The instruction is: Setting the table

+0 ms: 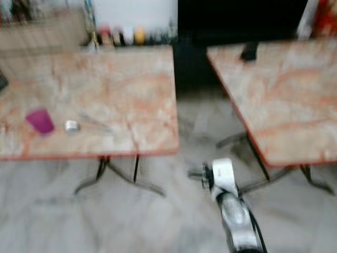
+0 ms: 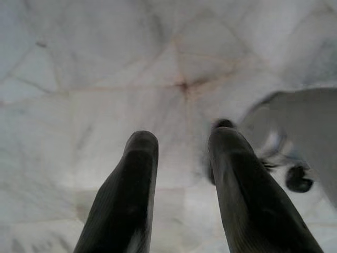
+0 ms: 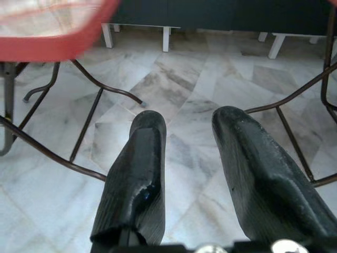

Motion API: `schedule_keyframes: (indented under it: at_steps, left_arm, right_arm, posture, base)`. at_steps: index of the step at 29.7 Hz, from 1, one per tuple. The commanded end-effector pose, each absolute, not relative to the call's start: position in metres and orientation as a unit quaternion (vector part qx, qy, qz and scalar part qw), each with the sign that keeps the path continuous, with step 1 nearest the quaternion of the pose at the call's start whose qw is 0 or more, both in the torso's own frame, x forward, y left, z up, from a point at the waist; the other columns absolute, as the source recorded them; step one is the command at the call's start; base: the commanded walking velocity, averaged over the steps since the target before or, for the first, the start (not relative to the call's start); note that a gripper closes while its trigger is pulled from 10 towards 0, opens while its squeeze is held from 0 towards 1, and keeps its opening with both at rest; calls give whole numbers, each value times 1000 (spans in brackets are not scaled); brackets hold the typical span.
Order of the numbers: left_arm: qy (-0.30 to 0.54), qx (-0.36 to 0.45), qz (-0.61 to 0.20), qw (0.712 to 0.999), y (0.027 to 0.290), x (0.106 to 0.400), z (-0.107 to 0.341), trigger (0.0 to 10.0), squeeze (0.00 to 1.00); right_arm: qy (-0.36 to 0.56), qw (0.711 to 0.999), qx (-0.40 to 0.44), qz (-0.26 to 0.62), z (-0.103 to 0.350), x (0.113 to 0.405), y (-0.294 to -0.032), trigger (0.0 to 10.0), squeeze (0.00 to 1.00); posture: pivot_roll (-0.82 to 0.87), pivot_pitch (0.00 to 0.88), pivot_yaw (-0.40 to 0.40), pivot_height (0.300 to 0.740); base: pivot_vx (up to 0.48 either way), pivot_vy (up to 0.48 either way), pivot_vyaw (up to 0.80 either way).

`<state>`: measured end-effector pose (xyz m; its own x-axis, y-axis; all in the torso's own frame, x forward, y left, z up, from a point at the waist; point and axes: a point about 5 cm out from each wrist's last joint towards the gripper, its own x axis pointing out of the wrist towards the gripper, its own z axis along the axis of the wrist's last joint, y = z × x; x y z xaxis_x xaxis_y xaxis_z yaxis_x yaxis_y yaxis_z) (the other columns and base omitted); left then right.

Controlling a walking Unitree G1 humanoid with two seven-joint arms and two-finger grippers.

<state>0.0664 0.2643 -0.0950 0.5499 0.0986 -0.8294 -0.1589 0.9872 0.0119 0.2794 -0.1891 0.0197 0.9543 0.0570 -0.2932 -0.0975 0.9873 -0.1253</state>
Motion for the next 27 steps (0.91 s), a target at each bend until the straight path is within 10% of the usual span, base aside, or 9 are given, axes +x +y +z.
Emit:
schedule_keyframes:
  at_steps: [1, 15, 27]
  left_arm:
    - [473, -28, 79, 877, 270, 64, -94, 10000, 0]
    - [469, -30, 80, 879, 269, 66, -94, 10000, 0]
    - [466, -27, 80, 881, 268, 66, -94, 10000, 0]
  right_arm:
    - [150, 985, -69, 48, 15, 278, -182, 10000, 0]
    - [325, 945, -42, 3, -48, 230, -199, 10000, 0]
    - [385, 922, -24, 28, -66, 212, -182, 10000, 0]
  posture:
    - [-69, 0, 44, 740]
    - [-58, 0, 39, 740]
    - [-50, 0, 42, 740]
  base:
    - [0, 480, 0]
    - [0, 476, 0]
    - [0, 0, 0]
